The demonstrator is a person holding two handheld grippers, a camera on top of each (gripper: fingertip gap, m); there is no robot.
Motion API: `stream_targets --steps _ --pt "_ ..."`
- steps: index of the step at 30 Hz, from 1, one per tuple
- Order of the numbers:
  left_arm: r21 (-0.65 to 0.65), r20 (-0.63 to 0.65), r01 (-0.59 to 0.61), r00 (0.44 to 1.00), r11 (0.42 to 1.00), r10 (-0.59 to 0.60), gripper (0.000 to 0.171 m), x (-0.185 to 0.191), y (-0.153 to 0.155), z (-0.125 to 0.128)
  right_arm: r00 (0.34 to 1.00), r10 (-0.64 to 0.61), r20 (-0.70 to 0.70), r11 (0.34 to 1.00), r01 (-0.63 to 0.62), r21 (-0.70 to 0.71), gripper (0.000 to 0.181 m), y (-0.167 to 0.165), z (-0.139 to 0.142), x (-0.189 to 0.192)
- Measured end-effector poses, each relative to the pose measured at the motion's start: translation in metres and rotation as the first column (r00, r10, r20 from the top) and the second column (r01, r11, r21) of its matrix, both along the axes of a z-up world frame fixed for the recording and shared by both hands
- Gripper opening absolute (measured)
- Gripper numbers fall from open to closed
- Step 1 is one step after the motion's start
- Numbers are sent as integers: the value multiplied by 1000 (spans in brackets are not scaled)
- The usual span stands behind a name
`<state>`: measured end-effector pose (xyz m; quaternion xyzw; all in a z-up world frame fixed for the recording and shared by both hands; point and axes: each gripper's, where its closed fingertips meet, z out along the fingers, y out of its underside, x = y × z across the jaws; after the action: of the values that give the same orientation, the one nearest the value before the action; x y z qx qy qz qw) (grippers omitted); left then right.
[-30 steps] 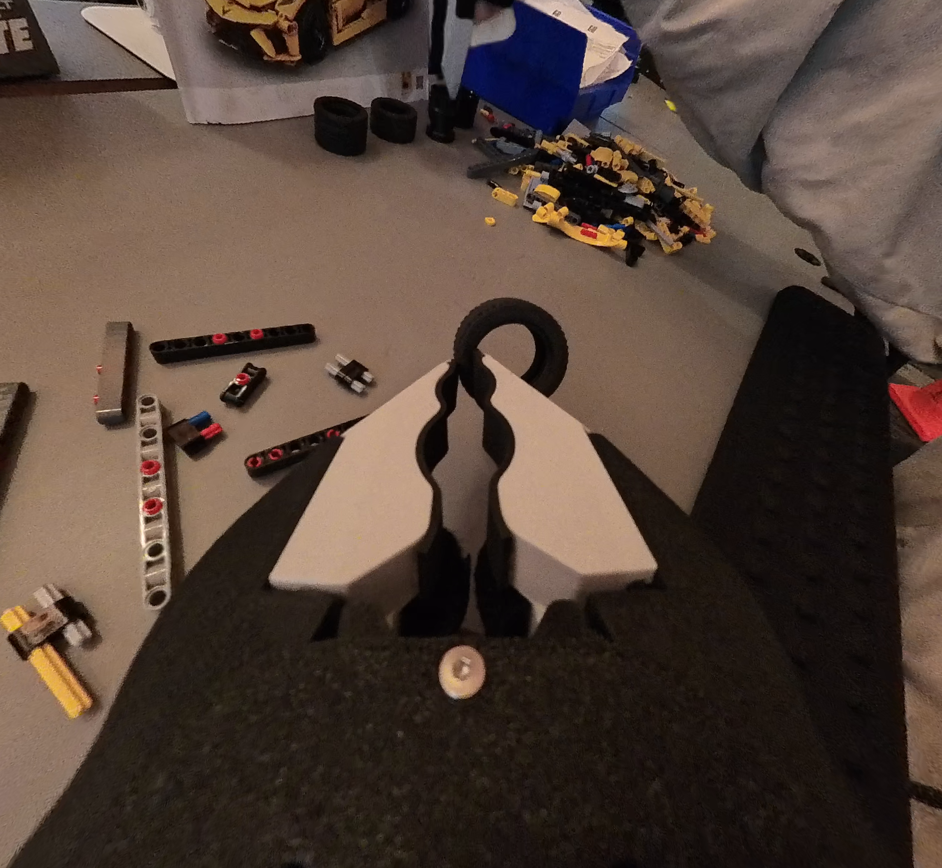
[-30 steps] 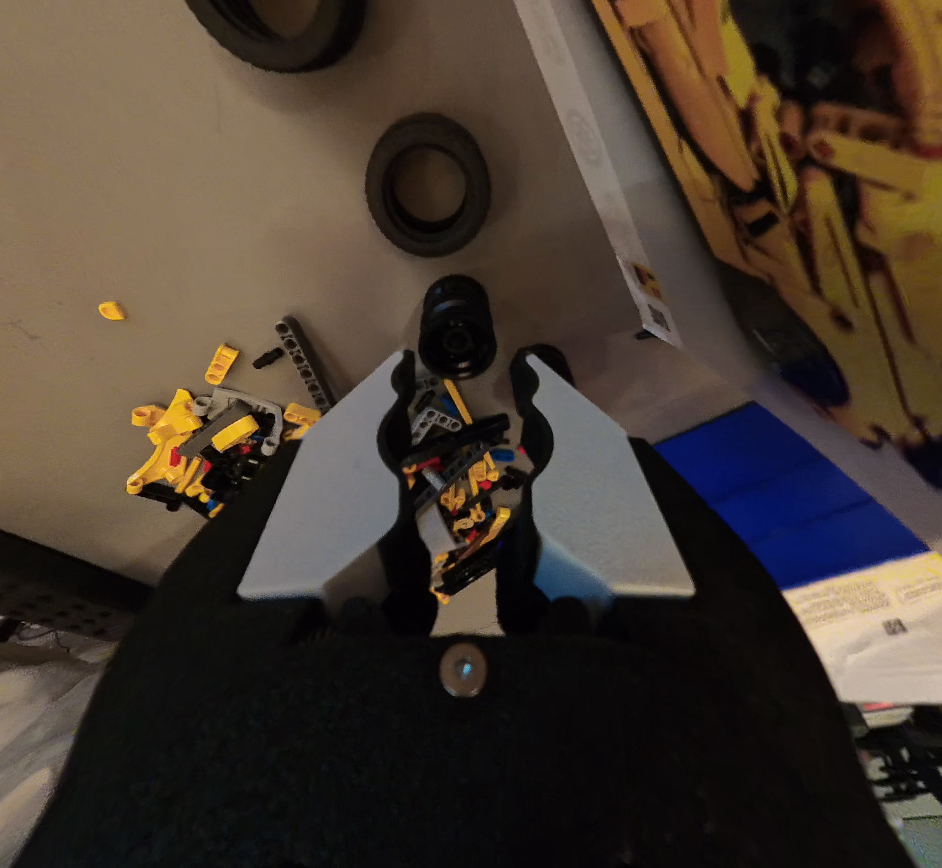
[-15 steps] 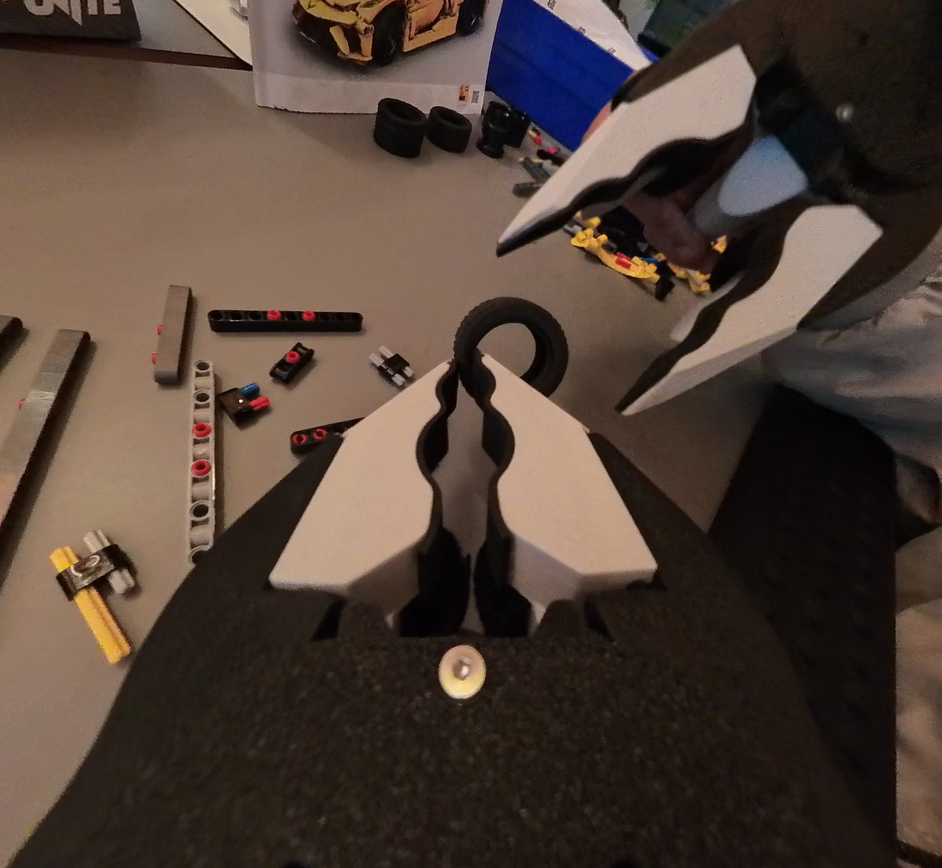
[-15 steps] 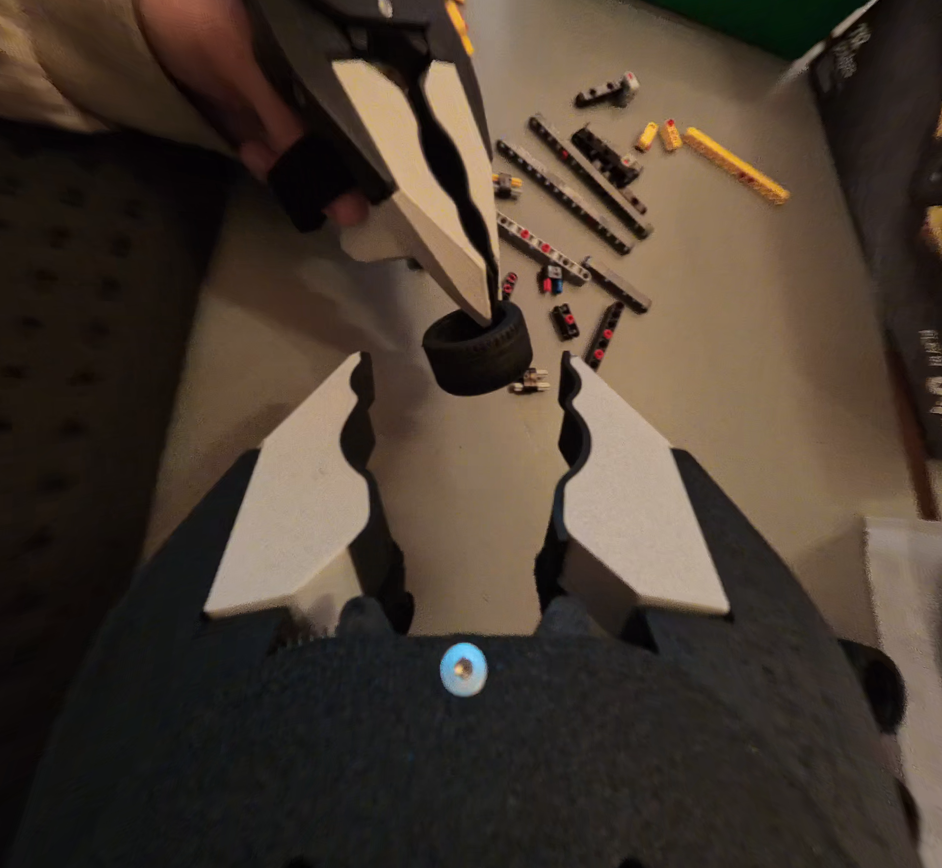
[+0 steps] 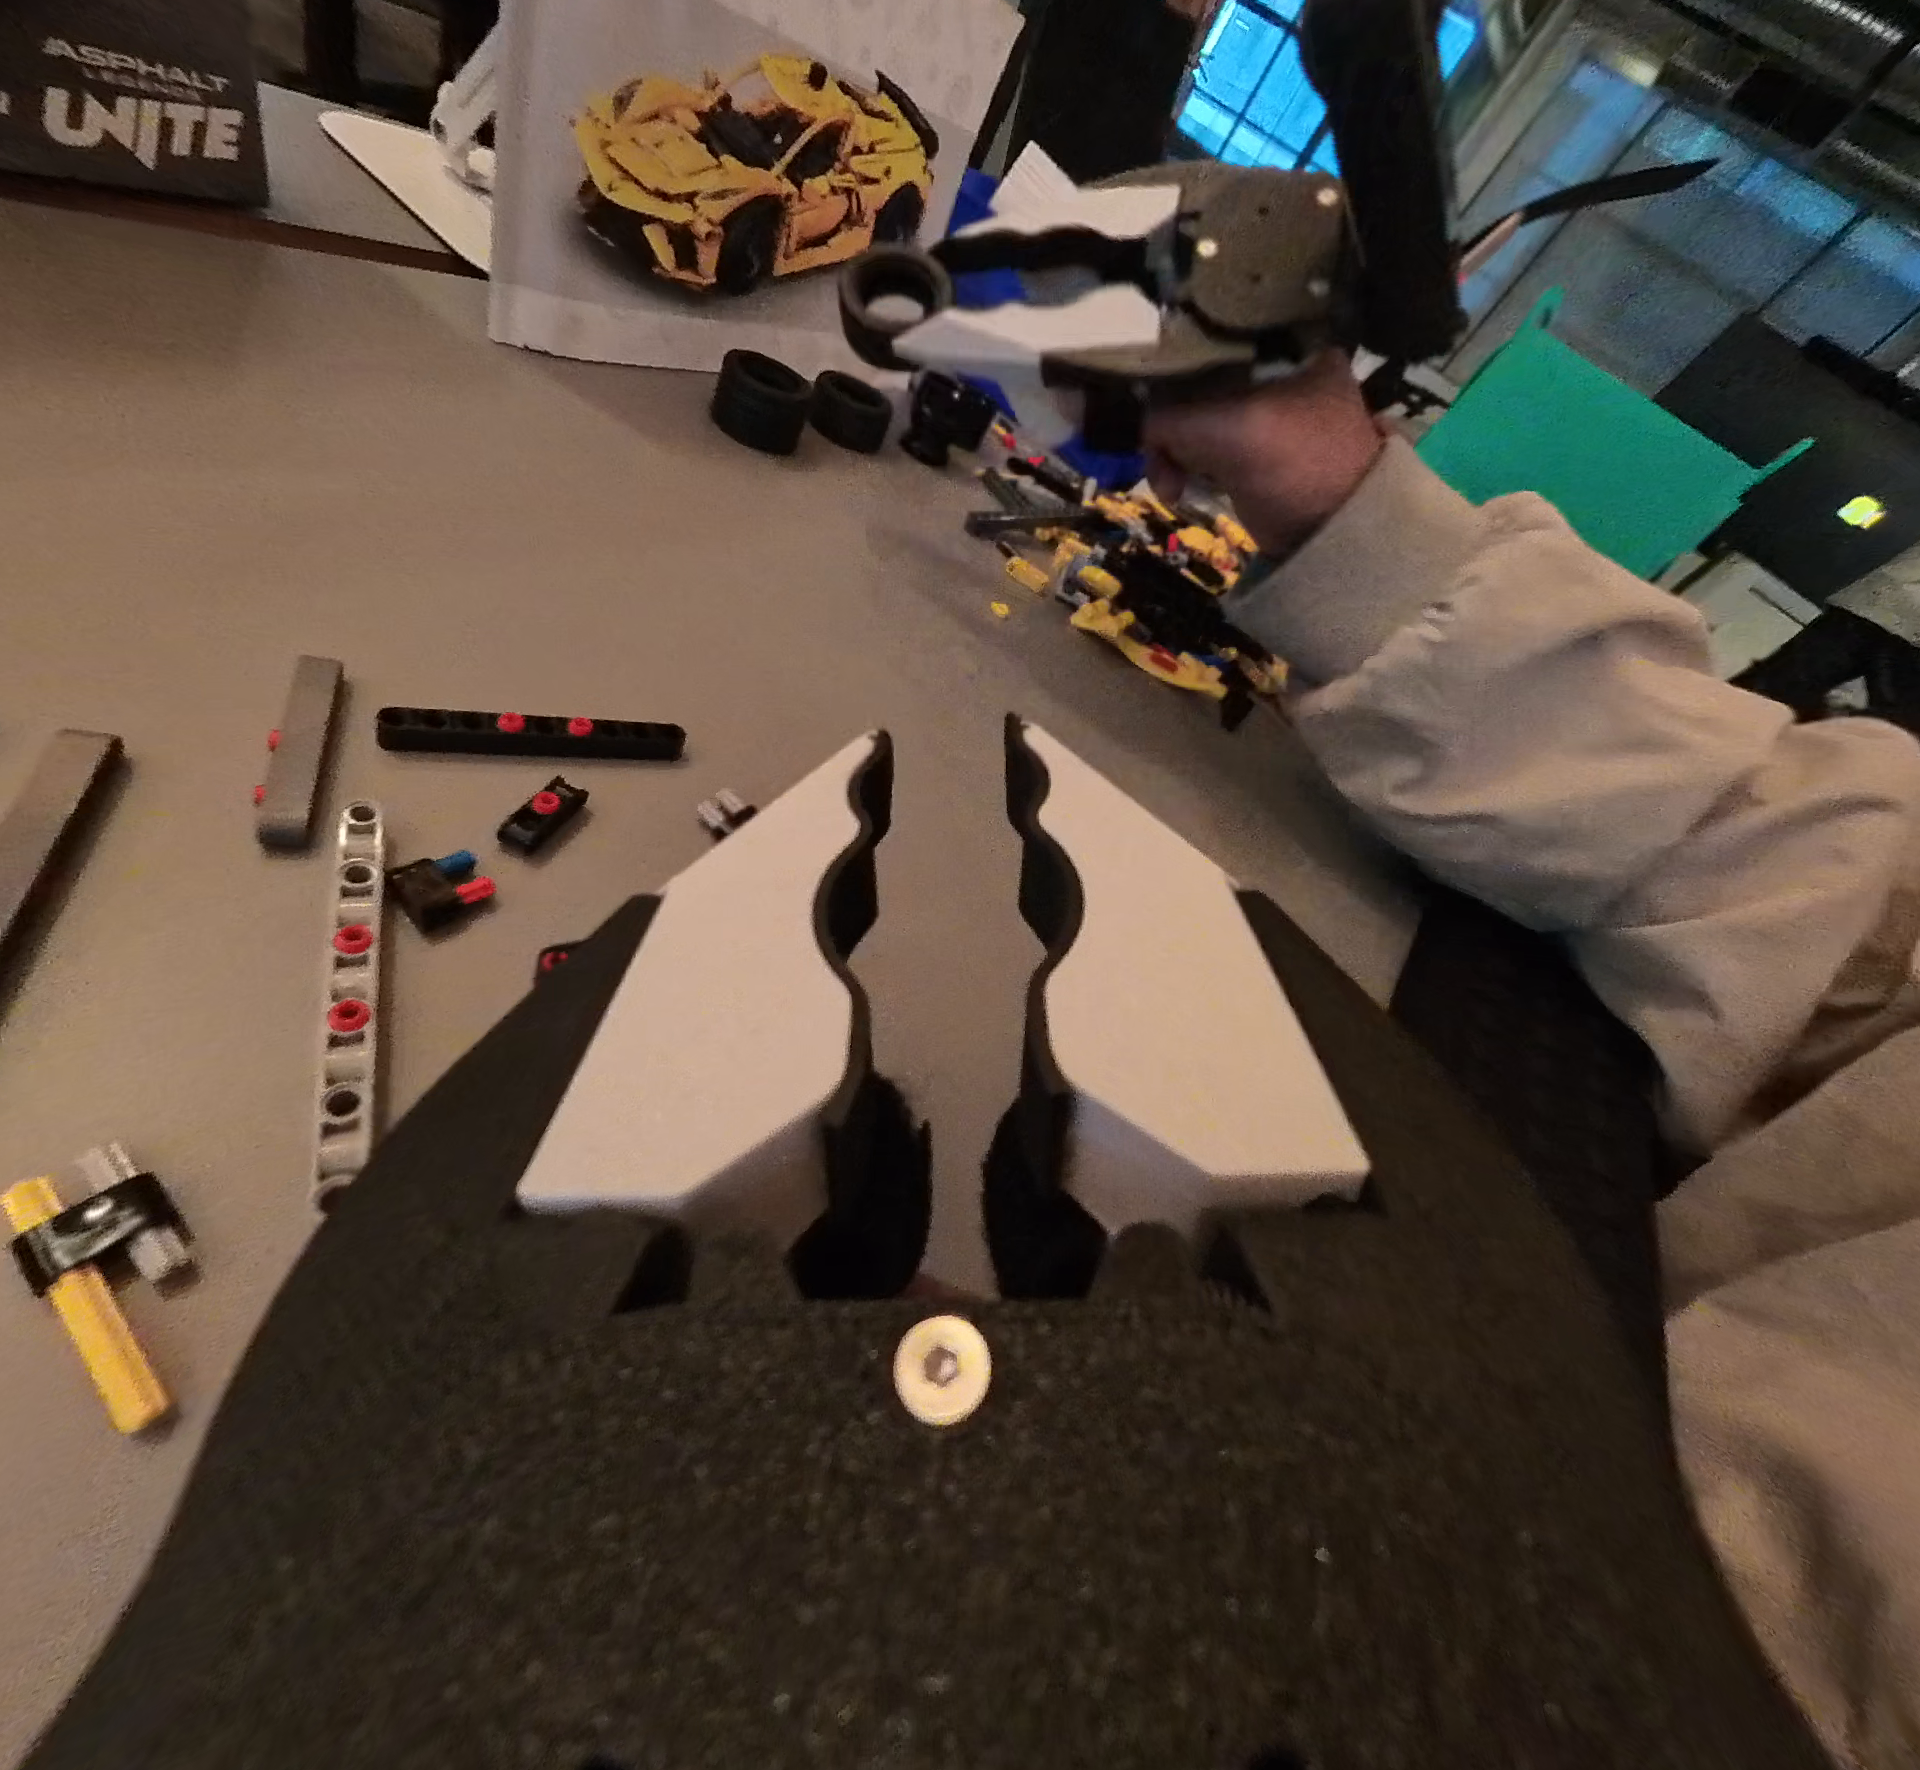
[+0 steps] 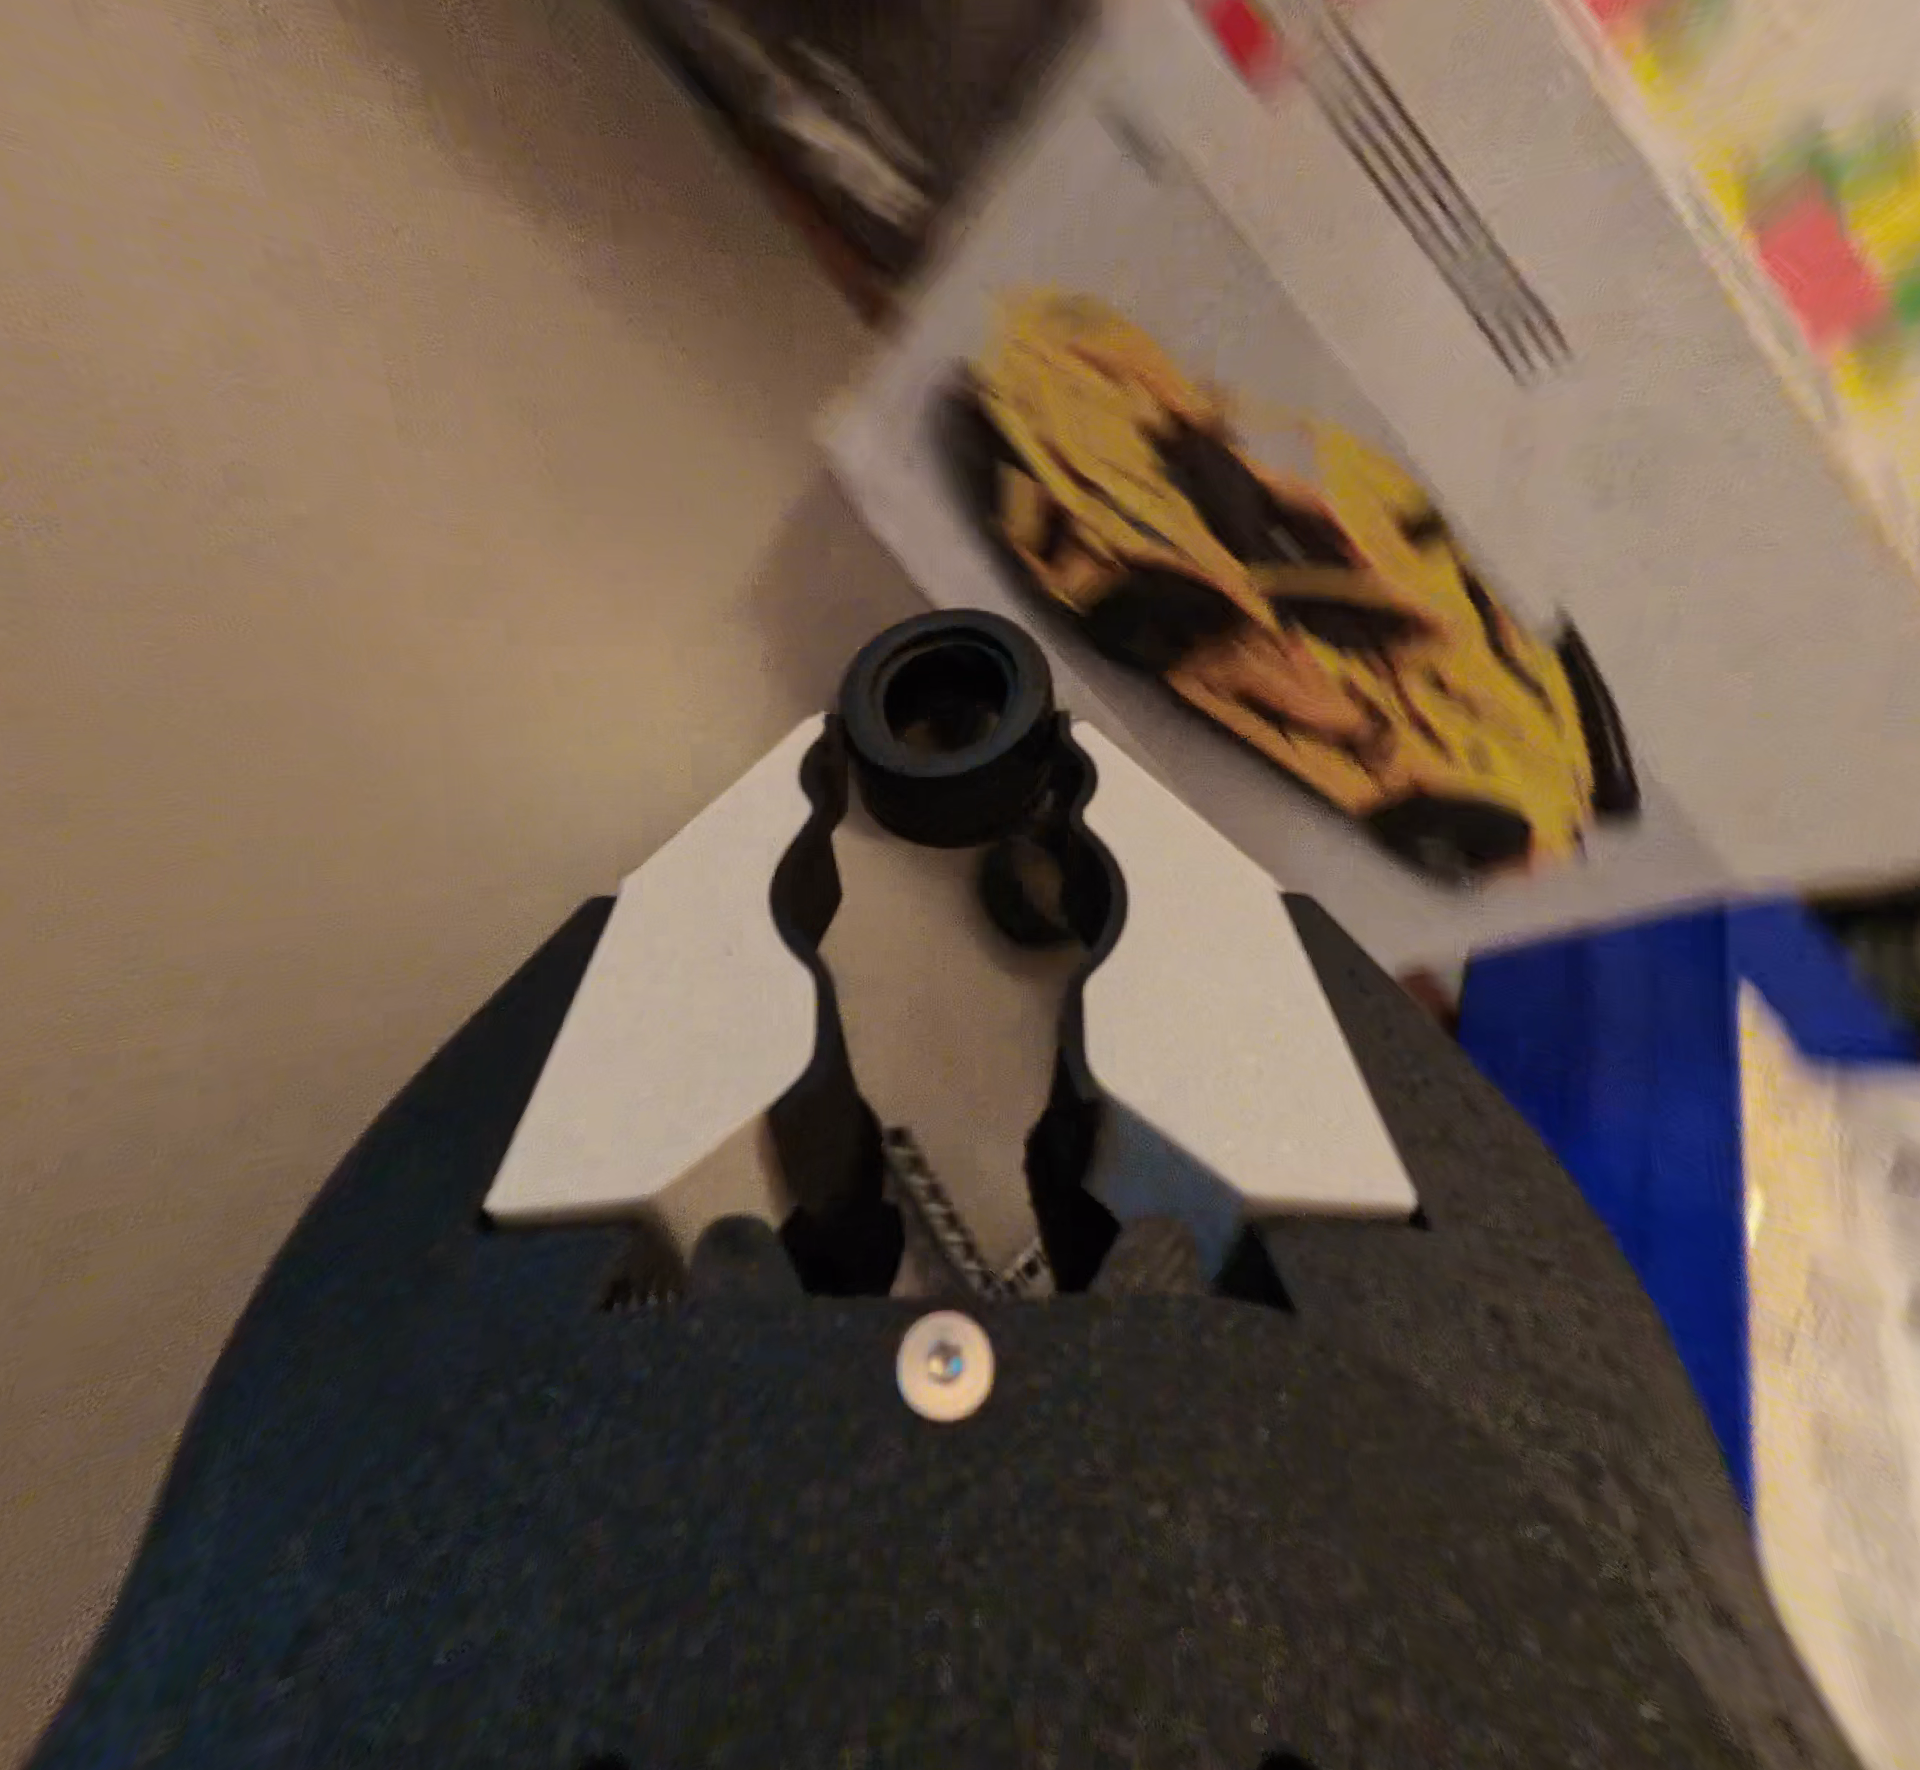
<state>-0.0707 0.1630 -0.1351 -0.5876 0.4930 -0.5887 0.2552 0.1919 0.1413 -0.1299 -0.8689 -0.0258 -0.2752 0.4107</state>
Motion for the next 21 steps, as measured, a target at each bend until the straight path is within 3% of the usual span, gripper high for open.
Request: stream_targets --steps 2,5,9,21 --pt "39 -18 4 1000 999 -3 21 1 -3 -4 977 -165 -132 985 170 27 39 -9 -9 46" --pt "76 -17 8 1000 997 -7 20 0 -5 -4 930 -272 -246 961 275 -25 39 -14 -27 76" --pt "67 -26 21 999 998 -19 20 0 -7 -6 886 -247 -393 966 255 -33 39 -6 -39 74" --pt "49 -43 41 998 998 -39 20 1 -10 -9 856 -292 -427 953 297 -58 42 -15 -51 76"
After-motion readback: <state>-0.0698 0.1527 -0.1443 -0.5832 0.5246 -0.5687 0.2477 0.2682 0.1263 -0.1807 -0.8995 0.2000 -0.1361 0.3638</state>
